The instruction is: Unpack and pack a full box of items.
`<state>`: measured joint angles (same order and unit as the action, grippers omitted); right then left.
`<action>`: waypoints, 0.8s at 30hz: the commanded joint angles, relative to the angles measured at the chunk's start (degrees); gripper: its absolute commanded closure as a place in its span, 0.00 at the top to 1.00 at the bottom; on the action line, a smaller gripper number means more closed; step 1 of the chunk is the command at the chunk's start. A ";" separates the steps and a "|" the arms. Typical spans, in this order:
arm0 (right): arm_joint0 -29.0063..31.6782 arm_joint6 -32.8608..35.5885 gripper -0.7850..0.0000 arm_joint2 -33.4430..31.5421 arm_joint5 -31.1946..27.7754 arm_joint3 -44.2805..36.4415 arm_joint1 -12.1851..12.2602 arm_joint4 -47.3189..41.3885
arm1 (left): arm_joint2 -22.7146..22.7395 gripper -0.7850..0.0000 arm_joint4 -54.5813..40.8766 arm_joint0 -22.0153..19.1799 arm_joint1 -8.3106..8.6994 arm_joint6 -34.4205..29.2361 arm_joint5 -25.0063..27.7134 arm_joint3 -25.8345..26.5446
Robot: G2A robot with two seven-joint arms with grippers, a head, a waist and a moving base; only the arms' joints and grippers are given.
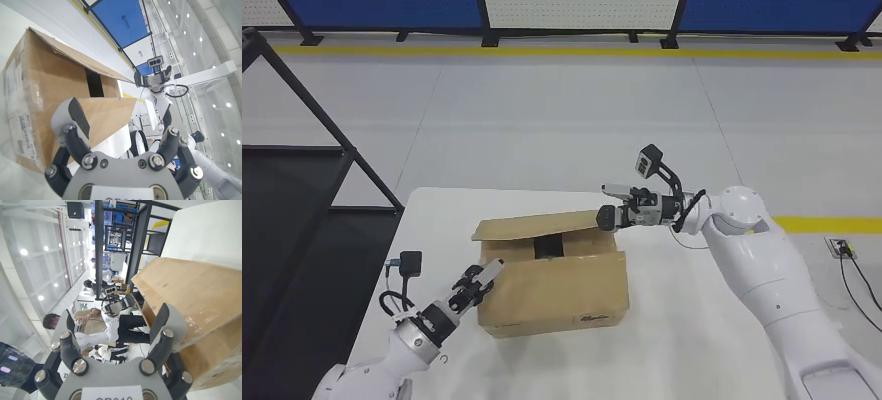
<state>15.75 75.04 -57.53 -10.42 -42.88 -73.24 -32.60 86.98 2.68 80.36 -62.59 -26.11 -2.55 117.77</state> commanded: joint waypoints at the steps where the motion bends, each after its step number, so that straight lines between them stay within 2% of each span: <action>1: 0.24 0.35 1.00 -0.04 0.64 0.52 0.05 0.19 | -0.61 1.00 0.58 -0.69 -0.07 0.40 -0.54 -0.38; 12: 2.99 4.96 1.00 -0.49 1.30 1.00 0.21 -2.09 | -3.33 1.00 2.05 -3.79 -0.48 1.91 -2.40 -2.23; 24: 4.81 4.54 1.00 -0.91 1.06 0.44 0.43 -1.73 | -5.41 1.00 2.40 -6.09 -0.91 2.68 -3.87 -3.49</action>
<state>20.48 79.51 -58.37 -9.25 -42.65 -72.81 -34.17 81.50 5.34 74.25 -63.46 -23.80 -6.49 114.17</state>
